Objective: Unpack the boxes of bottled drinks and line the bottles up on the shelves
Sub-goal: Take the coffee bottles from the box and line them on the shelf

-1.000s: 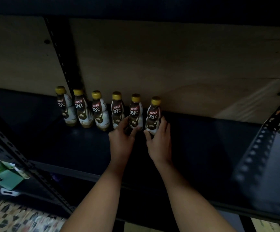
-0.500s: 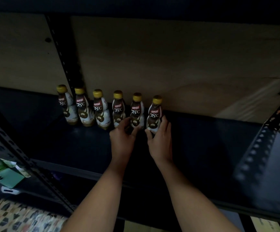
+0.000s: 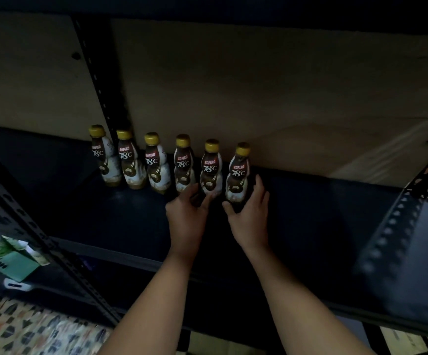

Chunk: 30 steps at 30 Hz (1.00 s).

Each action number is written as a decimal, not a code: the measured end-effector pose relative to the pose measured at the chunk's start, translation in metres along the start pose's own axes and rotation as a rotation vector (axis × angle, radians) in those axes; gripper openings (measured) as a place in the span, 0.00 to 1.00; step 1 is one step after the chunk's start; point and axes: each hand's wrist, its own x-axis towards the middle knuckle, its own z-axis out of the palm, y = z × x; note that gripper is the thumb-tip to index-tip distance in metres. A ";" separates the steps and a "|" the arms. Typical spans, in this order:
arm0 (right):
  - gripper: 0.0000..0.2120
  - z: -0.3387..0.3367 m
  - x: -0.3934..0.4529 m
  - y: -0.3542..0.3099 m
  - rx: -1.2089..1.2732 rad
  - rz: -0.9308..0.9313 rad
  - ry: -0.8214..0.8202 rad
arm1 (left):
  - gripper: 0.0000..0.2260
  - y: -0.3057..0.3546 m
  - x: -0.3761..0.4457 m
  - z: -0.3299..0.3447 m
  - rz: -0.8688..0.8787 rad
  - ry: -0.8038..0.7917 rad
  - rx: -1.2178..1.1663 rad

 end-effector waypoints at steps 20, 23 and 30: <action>0.09 0.039 -0.241 0.286 -0.098 -0.046 -0.386 | 0.06 -0.248 -0.318 0.033 -0.441 -0.424 0.164; 0.09 0.083 -0.280 0.385 -0.263 0.181 -0.537 | 0.05 -0.352 -0.381 0.058 -0.569 -0.674 0.335; 0.13 0.154 -0.363 0.558 -0.547 0.480 -0.762 | 0.14 -0.500 -0.474 0.105 -0.568 -1.032 0.662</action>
